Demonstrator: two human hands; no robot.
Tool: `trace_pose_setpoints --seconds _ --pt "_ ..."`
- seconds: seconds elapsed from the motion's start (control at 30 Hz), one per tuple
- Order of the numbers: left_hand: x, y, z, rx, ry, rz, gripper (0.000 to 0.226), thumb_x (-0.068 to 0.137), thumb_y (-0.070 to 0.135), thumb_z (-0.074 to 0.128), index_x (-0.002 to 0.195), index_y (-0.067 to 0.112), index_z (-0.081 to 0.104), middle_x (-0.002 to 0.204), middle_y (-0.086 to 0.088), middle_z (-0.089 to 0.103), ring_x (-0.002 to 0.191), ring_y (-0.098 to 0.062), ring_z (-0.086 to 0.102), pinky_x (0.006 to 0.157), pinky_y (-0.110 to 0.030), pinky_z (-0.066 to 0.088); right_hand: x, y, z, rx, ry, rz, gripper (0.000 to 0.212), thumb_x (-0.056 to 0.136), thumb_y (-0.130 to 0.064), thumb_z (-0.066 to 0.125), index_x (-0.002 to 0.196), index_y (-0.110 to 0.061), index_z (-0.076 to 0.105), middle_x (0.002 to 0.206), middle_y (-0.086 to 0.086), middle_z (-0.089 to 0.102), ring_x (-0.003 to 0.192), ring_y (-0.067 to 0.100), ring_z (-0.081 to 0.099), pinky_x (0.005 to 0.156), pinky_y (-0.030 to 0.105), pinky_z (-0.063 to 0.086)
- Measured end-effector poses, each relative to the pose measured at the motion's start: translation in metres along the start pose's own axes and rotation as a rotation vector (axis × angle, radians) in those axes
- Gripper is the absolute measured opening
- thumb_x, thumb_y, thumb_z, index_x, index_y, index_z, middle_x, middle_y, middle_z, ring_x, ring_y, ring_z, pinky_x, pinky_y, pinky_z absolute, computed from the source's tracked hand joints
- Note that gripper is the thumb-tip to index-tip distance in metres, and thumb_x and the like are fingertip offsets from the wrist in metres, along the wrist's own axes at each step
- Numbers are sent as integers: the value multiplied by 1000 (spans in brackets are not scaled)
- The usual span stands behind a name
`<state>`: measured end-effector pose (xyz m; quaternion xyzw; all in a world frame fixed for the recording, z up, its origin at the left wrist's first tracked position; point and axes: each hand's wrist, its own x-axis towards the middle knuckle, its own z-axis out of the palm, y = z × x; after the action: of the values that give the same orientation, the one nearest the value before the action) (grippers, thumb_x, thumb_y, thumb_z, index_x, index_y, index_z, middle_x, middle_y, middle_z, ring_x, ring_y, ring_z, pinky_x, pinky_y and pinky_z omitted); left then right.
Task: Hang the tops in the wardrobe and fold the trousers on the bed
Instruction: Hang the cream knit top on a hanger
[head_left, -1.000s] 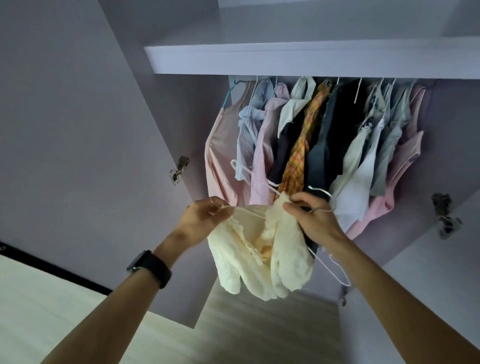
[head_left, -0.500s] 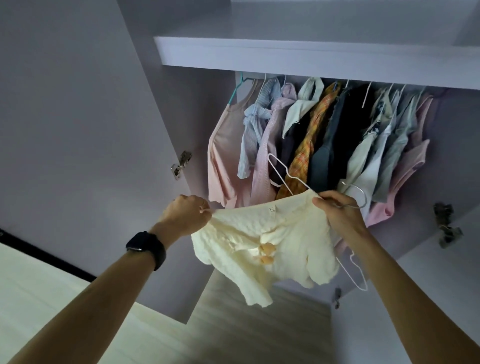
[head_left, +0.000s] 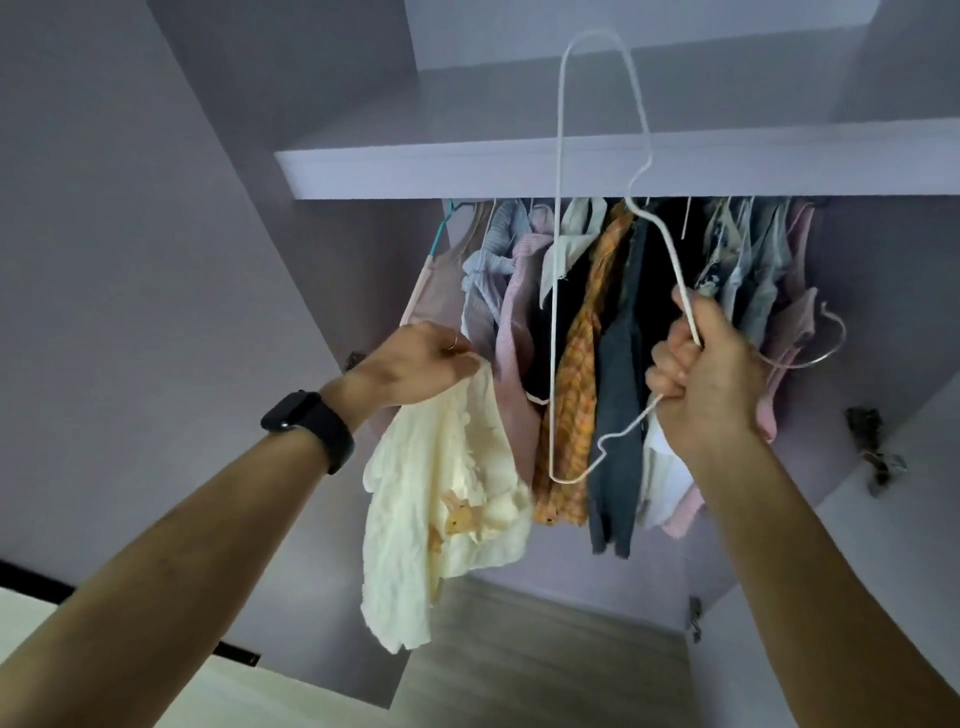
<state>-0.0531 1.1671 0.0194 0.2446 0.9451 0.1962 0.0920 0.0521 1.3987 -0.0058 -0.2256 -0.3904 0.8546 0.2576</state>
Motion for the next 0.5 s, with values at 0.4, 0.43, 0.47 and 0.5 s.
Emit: trace_pose_setpoints --seconds 0.4,0.43,0.47,0.5 --pt "-34 0 -75 -412 96 -23 11 87 30 70 87 25 79 81 10 75 80 -3 68 78 -15 49 21 60 83 -96 -220 -84 33 75 -15 66 45 -19 54 44 -2 37 37 10 27 41 20 20" --pt "-39 -4 -84 -446 125 -29 19 82 34 70 93 23 80 91 3 77 91 -13 71 91 -25 52 29 65 80 -221 -240 -127 32 68 -22 68 41 -18 51 43 0 38 38 12 29 44 23 24" --pt "-43 -10 -91 -481 152 -40 25 80 35 68 96 20 80 97 -3 77 98 -21 71 99 -36 52 37 70 75 -357 -259 -173 32 63 -29 68 41 -15 50 43 2 40 40 15 31 48 27 28" --pt "-48 -18 -98 -519 182 -54 25 81 33 69 98 17 79 100 -7 77 101 -26 71 103 -43 50 45 74 70 -476 -283 -202 33 62 -35 67 42 -14 52 43 2 42 42 17 34 52 31 30"
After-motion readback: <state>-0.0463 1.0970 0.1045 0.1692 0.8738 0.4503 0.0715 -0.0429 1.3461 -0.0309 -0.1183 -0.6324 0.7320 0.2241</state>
